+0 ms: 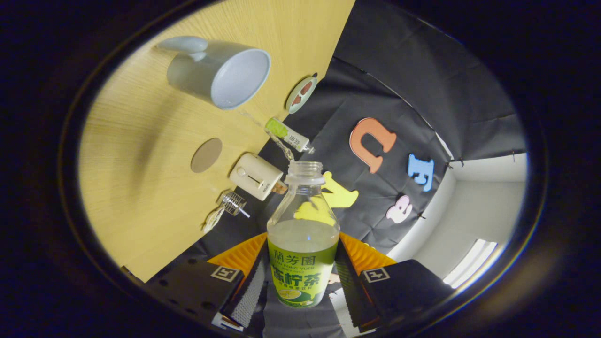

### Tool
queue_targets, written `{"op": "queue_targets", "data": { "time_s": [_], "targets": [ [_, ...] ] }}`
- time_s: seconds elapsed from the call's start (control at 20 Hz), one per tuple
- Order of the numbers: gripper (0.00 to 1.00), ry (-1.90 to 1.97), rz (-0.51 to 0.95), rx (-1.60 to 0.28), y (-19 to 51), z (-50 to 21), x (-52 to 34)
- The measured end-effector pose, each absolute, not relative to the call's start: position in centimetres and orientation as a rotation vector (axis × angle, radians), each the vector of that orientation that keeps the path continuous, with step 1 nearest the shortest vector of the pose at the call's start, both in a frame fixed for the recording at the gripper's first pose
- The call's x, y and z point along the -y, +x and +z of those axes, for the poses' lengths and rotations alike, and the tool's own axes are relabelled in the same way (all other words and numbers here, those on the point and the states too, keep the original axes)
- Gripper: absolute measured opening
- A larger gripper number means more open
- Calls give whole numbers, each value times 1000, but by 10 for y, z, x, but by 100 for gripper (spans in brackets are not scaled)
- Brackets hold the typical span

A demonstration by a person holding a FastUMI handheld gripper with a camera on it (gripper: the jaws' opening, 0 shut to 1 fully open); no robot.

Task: Take the bottle from table, then pour the juice into the cup, finally place the bottle on the coaster

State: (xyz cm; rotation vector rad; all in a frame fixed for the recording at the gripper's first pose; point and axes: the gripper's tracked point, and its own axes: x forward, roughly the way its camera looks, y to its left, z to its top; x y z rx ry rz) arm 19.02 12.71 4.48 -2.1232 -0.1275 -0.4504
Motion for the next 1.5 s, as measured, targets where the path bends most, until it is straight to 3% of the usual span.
{"op": "queue_targets", "data": {
  "time_s": [1.5],
  "targets": [
    [80, -2334, -585, 276, 184, 67, -162]
  ]
}}
